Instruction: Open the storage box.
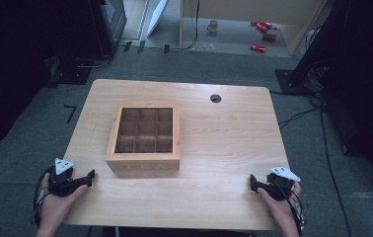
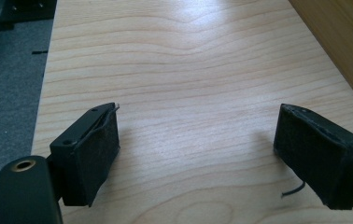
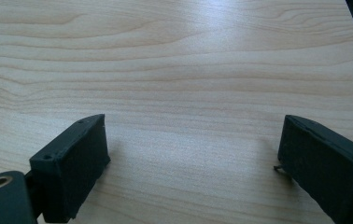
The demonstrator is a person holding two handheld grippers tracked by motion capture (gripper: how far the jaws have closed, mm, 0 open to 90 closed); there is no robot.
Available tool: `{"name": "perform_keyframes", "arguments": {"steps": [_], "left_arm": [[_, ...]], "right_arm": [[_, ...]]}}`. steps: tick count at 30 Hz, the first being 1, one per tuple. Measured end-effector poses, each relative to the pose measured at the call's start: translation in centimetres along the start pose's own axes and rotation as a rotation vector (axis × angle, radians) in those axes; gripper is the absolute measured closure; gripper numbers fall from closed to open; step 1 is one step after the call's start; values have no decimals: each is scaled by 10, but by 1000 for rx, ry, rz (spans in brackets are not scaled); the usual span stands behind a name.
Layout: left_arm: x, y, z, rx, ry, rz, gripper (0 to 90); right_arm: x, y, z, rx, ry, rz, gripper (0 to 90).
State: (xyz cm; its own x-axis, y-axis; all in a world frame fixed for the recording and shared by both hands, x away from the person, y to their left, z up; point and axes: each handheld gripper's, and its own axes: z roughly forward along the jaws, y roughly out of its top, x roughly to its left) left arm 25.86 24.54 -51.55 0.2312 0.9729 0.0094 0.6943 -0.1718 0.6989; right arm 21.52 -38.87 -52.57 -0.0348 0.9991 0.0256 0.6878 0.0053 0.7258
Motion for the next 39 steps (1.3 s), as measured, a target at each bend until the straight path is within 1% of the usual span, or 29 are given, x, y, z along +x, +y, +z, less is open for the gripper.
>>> {"name": "perform_keyframes", "arguments": {"steps": [2, 3, 5, 6, 7, 8, 9, 10, 12, 13, 14, 15, 19, 20, 21, 22, 23, 27, 28, 29, 31, 32, 33, 34, 35, 39], "left_arm": [[0, 1, 0, 7, 2, 0, 153], [1, 2, -1, 11, -1, -8, 153], [3, 5, -4, -12, -48, -53, 153], [4, 6, -6, -25, -67, -63, 153], [4, 6, -6, -25, -67, -63, 153], [2, 8, -10, -43, -83, -63, 153], [2, 8, -10, -43, -83, -63, 153], [-2, 10, -14, -64, -108, -62, 153], [-7, 12, -17, -77, -129, -57, 154], [-7, 12, -17, -77, -129, -57, 154], [-11, 15, -19, -85, -138, -48, 154], [-11, 15, -19, -85, -138, -48, 156], [-25, 21, -24, -111, -166, -20, 161], [-28, 22, -24, -116, -175, -17, 167], [-28, 22, -24, -116, -175, -17, 185], [-29, 23, -25, -119, -186, -12, 185], [-33, 24, -26, -123, -202, -8, 209], [-36, 25, -27, -134, -213, -4, 238], [-38, 26, -28, -143, -223, -12, 247], [-38, 26, -28, -143, -223, -12, 257], [-40, 27, -28, -152, -229, -12, 340], [-42, 27, -29, -166, -251, -10, 397], [-42, 27, -29, -166, -251, -10, 416], [-43, 28, -29, -171, -264, -11, 416], [-45, 28, -29, -176, -271, -8, 459], [-48, 29, -28, -183, -285, -2, 508]], "right_arm": [[0, 0, 0, -1, 1, 1, 80], [0, 0, 0, -1, 1, 1, 80], [1, 0, -1, 1, -2, 6, 81], [1, 0, -1, 1, -4, 7, 81], [1, 0, -1, 1, -4, 7, 81], [2, 0, -1, 1, -5, 8, 81], [2, 0, -1, 1, -5, 8, 81], [2, 0, 0, 0, -5, 8, 81], [3, 0, 0, 0, -6, 10, 81], [3, 0, 0, 0, -6, 10, 81], [3, 0, 1, -1, -5, 6, 82], [3, 0, 1, -1, -5, 6, 82], [3, 0, 1, -1, -5, 6, 82], [3, 0, 1, -1, -5, 6, 82], [3, 0, 1, -1, -5, 6, 82], [3, 0, 1, -1, -5, 6, 82], [3, 1, 1, -1, -4, 5, 82], [3, 0, 1, -2, -2, 3, 82], [3, 0, 1, -2, -2, 3, 82], [3, 0, 1, -2, -2, 3, 82], [3, 0, 1, -2, -1, 2, 82], [3, 0, 1, -2, -1, 2, 82], [3, 0, 1, -2, -1, 2, 82], [3, 0, 1, -1, -2, 3, 82], [4, 1, 1, -1, 0, 4, 84], [6, 1, 0, -2, 1, 1, 98]]}}
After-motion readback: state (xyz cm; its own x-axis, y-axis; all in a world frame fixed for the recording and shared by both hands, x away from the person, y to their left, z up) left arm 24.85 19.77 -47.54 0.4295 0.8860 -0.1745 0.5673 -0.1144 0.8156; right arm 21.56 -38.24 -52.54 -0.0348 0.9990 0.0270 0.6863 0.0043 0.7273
